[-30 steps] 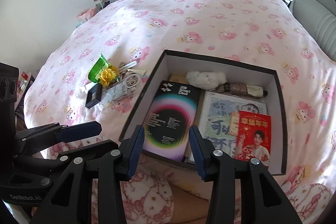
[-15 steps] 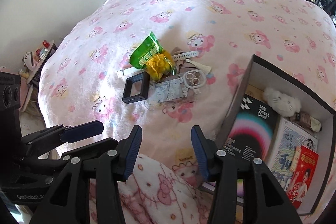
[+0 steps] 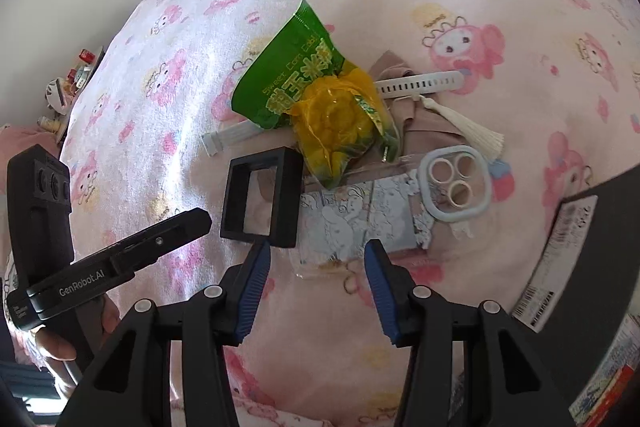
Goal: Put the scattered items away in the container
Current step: 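Grasp the black square frame with the right gripper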
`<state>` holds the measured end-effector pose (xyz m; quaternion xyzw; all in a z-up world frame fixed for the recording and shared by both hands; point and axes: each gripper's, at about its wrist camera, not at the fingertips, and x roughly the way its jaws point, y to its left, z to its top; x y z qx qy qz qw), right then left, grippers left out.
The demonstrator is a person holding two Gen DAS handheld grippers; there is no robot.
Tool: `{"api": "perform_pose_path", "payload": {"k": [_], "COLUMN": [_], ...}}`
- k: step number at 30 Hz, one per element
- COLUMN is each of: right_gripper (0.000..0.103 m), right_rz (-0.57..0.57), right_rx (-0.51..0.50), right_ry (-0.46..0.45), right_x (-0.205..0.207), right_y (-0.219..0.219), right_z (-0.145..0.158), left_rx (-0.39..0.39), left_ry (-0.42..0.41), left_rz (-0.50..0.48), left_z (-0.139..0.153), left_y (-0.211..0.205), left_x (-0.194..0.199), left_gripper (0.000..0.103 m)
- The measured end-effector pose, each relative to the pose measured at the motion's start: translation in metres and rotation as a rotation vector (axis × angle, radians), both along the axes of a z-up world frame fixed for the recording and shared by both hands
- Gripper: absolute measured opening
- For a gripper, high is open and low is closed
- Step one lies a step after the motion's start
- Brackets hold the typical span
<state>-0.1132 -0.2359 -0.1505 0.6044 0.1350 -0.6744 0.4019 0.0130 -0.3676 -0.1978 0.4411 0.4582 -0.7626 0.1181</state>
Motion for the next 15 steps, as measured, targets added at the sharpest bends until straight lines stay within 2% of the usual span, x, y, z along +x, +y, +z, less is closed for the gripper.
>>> {"api": "perform_pose_path", "payload": {"k": [6, 8, 10, 11, 12, 15], "right_gripper": [0.045, 0.04, 0.024, 0.021, 0.017, 0.016], "right_rz": [0.013, 0.009, 0.021, 0.036, 0.049, 0.052], "right_rx": [0.014, 0.006, 0.012, -0.001, -0.013, -0.01], "right_ry": [-0.045, -0.066, -0.067, -0.082, -0.096, -0.051], "right_x": [-0.006, -0.008, -0.006, -0.004, -0.001, 0.006], "right_y": [-0.022, -0.027, -0.031, -0.032, -0.032, -0.022], "right_z": [-0.027, -0.033, -0.035, -0.035, -0.033, -0.02], "left_rx": [0.062, 0.089, 0.112, 0.114, 0.094, 0.036], "left_ry": [0.018, 0.019, 0.022, 0.026, 0.025, 0.042], "left_rz": [0.001, 0.006, -0.005, -0.02, -0.032, -0.077], "left_z": [-0.027, -0.035, -0.036, -0.032, -0.026, 0.0], "left_y": [-0.008, -0.011, -0.01, -0.008, -0.004, 0.008], "left_x": [-0.014, -0.018, -0.02, -0.021, -0.02, -0.017], "left_gripper": [0.05, 0.05, 0.04, 0.03, 0.028, 0.024]}}
